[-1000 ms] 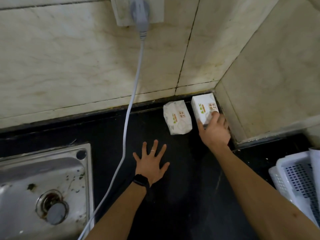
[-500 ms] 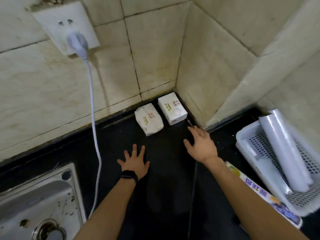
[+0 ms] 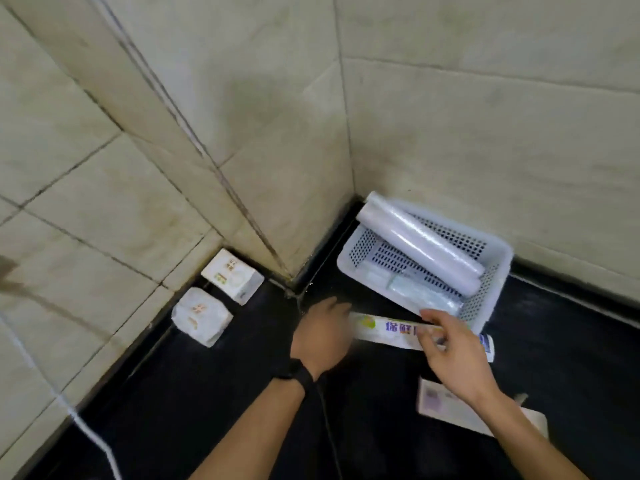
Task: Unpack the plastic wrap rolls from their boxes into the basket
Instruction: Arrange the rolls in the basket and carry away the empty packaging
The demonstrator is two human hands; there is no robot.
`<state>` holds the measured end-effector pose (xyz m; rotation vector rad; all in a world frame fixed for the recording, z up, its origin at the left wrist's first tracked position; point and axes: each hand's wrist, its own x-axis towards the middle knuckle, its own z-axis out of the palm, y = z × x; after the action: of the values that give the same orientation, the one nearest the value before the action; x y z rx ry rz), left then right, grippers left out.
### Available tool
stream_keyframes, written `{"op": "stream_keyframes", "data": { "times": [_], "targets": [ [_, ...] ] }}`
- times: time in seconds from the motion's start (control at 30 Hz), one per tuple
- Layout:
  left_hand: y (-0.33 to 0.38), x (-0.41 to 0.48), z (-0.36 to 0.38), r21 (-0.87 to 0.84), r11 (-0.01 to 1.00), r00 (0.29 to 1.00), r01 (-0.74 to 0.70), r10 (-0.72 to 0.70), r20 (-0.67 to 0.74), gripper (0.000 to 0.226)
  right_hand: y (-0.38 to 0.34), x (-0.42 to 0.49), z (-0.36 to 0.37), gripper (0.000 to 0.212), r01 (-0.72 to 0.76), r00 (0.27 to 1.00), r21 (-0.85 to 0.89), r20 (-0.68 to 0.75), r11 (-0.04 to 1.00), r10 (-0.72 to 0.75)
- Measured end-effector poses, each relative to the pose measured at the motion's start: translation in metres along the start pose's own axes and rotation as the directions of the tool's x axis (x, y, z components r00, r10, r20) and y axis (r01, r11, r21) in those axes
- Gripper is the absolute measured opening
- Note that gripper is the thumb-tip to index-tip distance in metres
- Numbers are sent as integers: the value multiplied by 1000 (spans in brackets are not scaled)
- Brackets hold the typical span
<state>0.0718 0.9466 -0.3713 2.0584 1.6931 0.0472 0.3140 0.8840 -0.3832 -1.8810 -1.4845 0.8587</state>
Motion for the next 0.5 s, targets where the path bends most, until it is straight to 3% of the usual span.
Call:
{"op": "stream_keyframes", "data": {
  "times": [0.07, 0.17, 0.33, 0.5],
  "targets": [
    [24, 17, -4, -5, 997, 996, -82, 82, -21, 46, 12, 6, -17, 28, -21, 997, 22, -80, 1000, 23],
    [49, 46, -10, 20, 987, 987, -158, 159, -31, 42, 23, 25, -35, 30, -69, 988, -86, -145, 994, 56],
    [71, 106, -16, 97, 970, 971, -224, 213, 110, 39, 21, 73, -49, 25, -76, 988, -368, 100, 927, 121],
    [80, 165, -3, 143, 977, 942, -160, 107, 318, 47, 25, 114, -44, 26, -59, 927, -538, 283, 841, 245]
  ]
}}
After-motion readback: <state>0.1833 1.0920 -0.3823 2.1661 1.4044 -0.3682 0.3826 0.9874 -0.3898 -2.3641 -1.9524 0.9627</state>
